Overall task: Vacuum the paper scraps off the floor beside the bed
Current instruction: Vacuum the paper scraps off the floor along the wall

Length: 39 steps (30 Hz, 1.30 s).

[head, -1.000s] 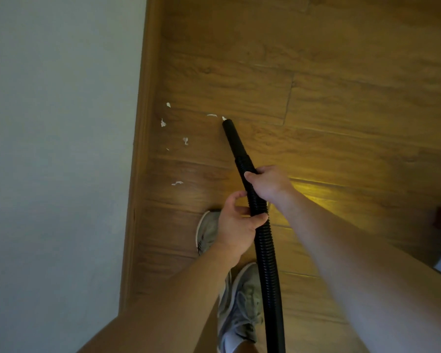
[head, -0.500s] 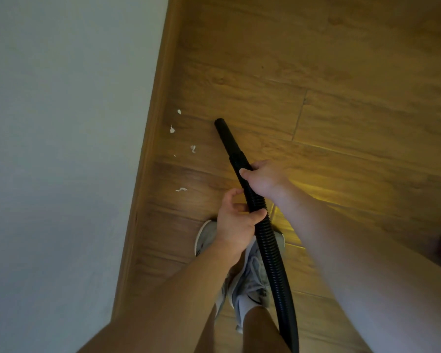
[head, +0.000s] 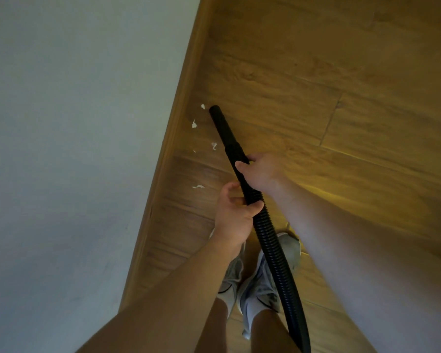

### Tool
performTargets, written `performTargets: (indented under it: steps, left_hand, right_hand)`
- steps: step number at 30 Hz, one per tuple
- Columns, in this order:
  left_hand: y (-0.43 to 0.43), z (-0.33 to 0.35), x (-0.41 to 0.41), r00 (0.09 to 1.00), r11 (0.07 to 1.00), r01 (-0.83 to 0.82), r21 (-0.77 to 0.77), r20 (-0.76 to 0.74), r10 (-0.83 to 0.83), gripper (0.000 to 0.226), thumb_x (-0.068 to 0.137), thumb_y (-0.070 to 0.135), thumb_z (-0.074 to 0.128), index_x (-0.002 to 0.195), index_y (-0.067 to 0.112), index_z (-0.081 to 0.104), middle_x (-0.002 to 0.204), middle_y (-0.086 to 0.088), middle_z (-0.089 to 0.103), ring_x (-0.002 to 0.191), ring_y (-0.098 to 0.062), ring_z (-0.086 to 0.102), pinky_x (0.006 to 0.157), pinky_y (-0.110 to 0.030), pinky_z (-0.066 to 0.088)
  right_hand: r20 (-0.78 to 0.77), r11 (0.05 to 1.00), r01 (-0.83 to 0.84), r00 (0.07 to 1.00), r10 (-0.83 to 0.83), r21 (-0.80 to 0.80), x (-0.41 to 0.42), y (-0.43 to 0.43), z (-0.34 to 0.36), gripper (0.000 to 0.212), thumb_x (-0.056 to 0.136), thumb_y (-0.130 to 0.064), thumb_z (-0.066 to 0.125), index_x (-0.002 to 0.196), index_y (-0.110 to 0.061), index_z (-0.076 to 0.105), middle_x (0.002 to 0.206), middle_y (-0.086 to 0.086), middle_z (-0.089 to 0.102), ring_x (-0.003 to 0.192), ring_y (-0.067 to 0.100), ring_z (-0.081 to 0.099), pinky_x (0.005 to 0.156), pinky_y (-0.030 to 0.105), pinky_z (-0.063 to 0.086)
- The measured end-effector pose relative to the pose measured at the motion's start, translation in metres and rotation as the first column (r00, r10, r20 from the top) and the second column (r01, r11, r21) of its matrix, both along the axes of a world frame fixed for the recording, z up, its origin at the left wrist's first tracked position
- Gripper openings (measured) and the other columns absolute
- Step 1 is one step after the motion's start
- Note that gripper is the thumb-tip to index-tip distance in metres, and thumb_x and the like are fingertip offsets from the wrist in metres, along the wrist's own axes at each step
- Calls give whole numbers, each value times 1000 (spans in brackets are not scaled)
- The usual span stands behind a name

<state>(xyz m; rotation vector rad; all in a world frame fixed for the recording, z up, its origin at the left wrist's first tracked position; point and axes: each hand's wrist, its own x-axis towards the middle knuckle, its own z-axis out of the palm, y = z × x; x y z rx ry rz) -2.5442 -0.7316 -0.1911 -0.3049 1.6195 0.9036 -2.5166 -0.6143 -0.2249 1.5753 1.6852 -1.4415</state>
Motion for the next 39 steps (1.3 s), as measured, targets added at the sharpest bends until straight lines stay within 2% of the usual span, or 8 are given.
performTargets:
  steps: [2, 4, 10, 17, 21, 29, 34, 39]
  left_hand:
    - [-4, -3, -2, 1000, 1000, 9, -13, -12, -9, 54, 86, -6, 73, 127, 20, 51, 107, -16, 75, 98, -31, 74, 91, -53, 59]
    - [-8, -3, -2, 1000, 1000, -8, -15, -4, 8, 54, 86, -5, 74, 127, 21, 51, 108, -15, 75, 99, -30, 74, 93, -54, 57]
    - [-11, 1, -1, 999, 999, -48, 4, 27, 47, 55, 87, -8, 71, 128, 20, 48, 111, -19, 73, 104, -33, 72, 93, -51, 58]
    - [-14, -6, -7, 1000, 1000, 1, 25, 21, -1, 61, 87, 0, 75, 136, 25, 48, 109, -10, 76, 98, -23, 75, 92, -47, 60]
    - [-14, -10, -11, 1000, 1000, 5, 25, 1, -5, 62, 86, 1, 76, 135, 26, 49, 110, -9, 75, 98, -21, 75, 91, -46, 60]
    - [-18, -14, -16, 1000, 999, -12, 31, -7, 12, 60, 86, 0, 76, 133, 24, 49, 108, -10, 75, 97, -23, 75, 92, -49, 59]
    - [-22, -7, -7, 999, 999, -29, 46, 30, 28, 56, 87, -1, 75, 130, 24, 50, 106, -13, 76, 99, -27, 74, 95, -52, 57]
    - [-23, 4, 6, 996, 995, -63, 82, 64, 58, 51, 87, -4, 74, 127, 21, 54, 100, -14, 77, 89, -23, 75, 83, -42, 62]
  right_hand:
    - [-14, 999, 19, 1000, -19, -31, -4, -4, -1, 37, 100, -41, 54, 126, -17, 65, 100, 6, 67, 89, 23, 63, 80, 35, 55]
    - [-24, 999, 16, 1000, -16, -36, -5, -7, 0, 38, 100, -40, 54, 128, -17, 64, 109, 9, 69, 95, 25, 64, 85, 37, 55]
    - [-41, 997, 55, 998, -57, -55, -4, -13, -1, 36, 99, -38, 55, 127, -17, 65, 101, 6, 68, 84, 20, 61, 77, 33, 54]
    - [-15, 997, 64, 998, -64, 35, -7, -14, -6, 33, 100, -40, 52, 120, -18, 66, 82, -2, 61, 71, 15, 58, 53, 26, 44]
    - [-12, 998, 58, 998, -58, 12, -13, -12, -8, 34, 100, -41, 53, 119, -18, 67, 87, 1, 65, 79, 20, 64, 63, 32, 53]
    - [-19, 999, 30, 999, -30, 12, -18, -16, -13, 35, 100, -41, 52, 123, -18, 66, 88, 1, 64, 81, 21, 64, 64, 32, 52]
    - [16, 999, -21, 1000, 20, 40, -11, -20, -8, 35, 99, -41, 52, 121, -17, 66, 78, -3, 58, 68, 15, 56, 49, 27, 38]
    - [20, 998, 40, 999, -41, 48, 8, -22, 2, 31, 98, -39, 54, 114, -17, 70, 90, 3, 65, 83, 23, 62, 64, 28, 44]
